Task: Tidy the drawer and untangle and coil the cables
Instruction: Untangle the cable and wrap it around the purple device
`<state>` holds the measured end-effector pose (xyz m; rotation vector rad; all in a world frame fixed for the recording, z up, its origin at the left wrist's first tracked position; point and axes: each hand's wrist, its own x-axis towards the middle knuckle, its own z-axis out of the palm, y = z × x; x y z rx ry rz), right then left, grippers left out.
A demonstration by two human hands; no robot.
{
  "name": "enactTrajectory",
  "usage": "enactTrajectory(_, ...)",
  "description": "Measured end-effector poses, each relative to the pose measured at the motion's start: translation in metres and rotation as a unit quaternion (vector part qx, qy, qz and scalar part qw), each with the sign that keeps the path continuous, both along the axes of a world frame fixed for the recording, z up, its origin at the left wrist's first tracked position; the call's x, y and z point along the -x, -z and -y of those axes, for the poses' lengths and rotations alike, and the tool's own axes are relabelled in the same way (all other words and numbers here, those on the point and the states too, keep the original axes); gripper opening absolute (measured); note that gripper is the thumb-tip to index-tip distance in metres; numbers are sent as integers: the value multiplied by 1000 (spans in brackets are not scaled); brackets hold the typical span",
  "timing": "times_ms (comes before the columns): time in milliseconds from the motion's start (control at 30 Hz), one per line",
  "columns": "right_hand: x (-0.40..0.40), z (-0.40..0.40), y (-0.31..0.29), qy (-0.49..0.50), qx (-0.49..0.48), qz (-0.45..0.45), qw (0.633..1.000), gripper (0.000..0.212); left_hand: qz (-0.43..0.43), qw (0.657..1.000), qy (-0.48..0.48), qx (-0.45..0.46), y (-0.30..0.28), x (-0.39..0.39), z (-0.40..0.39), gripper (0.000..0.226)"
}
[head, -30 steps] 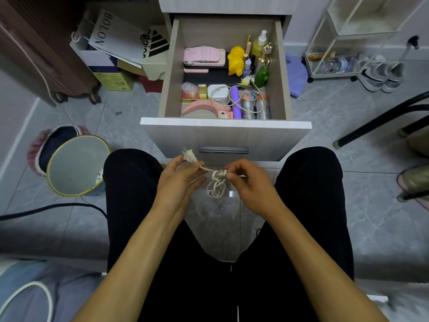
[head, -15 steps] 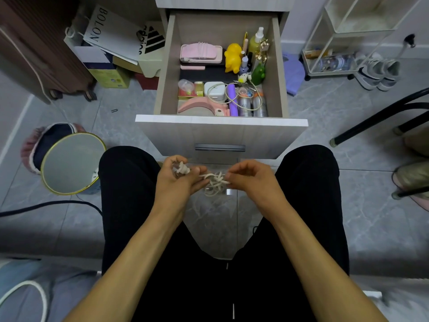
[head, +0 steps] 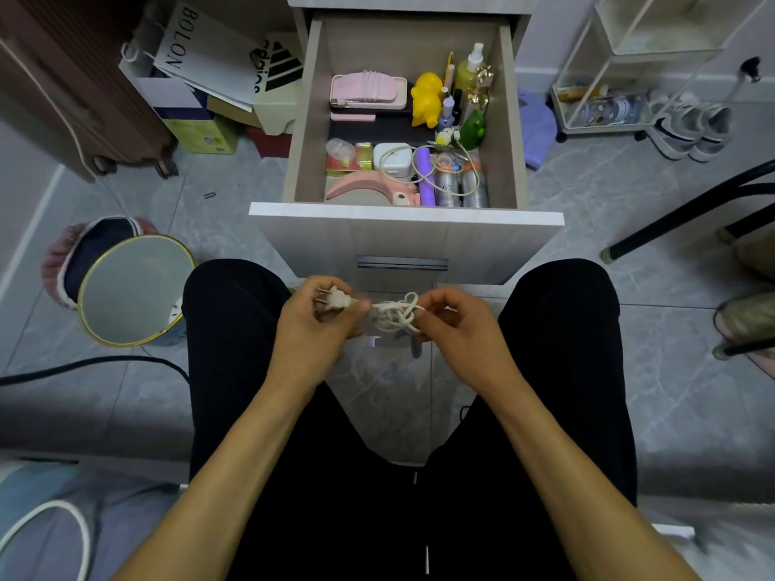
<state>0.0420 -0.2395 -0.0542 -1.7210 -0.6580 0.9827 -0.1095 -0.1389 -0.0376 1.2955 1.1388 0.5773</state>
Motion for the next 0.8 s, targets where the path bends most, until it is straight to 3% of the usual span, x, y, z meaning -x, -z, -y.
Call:
enactTrajectory(200,-1,4,-8,1,-42,48,998,15,25,999,13,-35,-14,-5,0,16)
enactTrajectory(400,1,3,-20,5,-72,85,994,19,-5,993,25,-112,-21,-11,4,19)
enactTrajectory(600,0,3,-19,2,-48,88,995,15,-2,992,40,-116,-27,-14,2,15)
enactTrajectory(800,3,2,-16,-13,-75,69,995,12,-79,982,112,-128,-23,-17,-2,17)
